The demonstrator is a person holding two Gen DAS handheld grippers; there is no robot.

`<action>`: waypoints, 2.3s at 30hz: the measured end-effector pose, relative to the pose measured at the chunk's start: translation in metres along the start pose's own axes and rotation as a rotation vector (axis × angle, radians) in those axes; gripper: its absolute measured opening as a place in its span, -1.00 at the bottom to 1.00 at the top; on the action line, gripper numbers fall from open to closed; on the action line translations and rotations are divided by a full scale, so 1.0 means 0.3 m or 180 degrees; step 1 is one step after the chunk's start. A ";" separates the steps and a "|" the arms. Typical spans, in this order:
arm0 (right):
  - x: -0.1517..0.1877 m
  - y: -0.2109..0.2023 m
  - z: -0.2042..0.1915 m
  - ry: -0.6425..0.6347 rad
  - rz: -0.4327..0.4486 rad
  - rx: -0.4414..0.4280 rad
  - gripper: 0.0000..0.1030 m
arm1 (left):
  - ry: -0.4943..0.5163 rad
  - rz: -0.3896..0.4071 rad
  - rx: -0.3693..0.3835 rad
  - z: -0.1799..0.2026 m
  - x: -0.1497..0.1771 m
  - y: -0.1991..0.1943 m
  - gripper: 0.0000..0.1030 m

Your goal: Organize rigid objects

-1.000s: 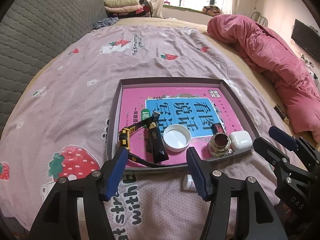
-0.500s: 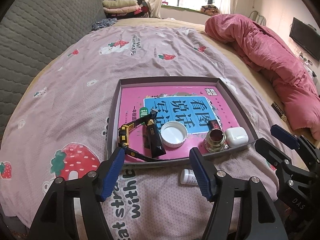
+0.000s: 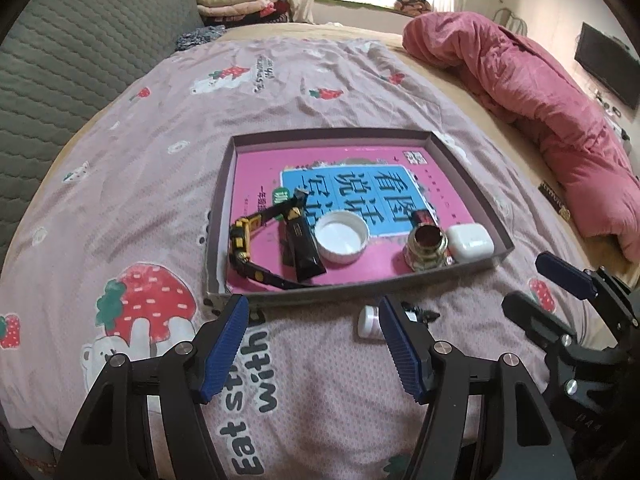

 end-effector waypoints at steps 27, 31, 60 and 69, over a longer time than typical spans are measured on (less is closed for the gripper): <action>0.201 0.143 -0.028 -0.0136 -0.0568 -0.0115 0.13 | 0.0384 -0.0562 0.0027 0.137 0.168 0.214 0.34; 0.206 0.154 -0.020 -0.0104 -0.0578 -0.0120 0.13 | 0.0394 -0.0605 0.0034 0.147 0.175 0.240 0.34; 0.141 0.342 -0.141 -0.0917 -0.0468 -0.0472 0.13 | 0.0099 -0.0662 0.0016 0.050 0.118 0.311 0.34; 0.140 0.331 -0.147 -0.0849 -0.0381 -0.0551 -0.41 | 0.0029 -0.0712 -0.0019 0.054 0.118 0.334 0.34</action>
Point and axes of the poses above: each gripper's, at about its wrist camera, not at the fingertips, and y roughly the way its jaws point, z to its right, x to its underside, the point moved 10 cm from there along y, roughly the way its jaws point, and after that the axes turned 14 degrees about -y, right-handed, at the moved point
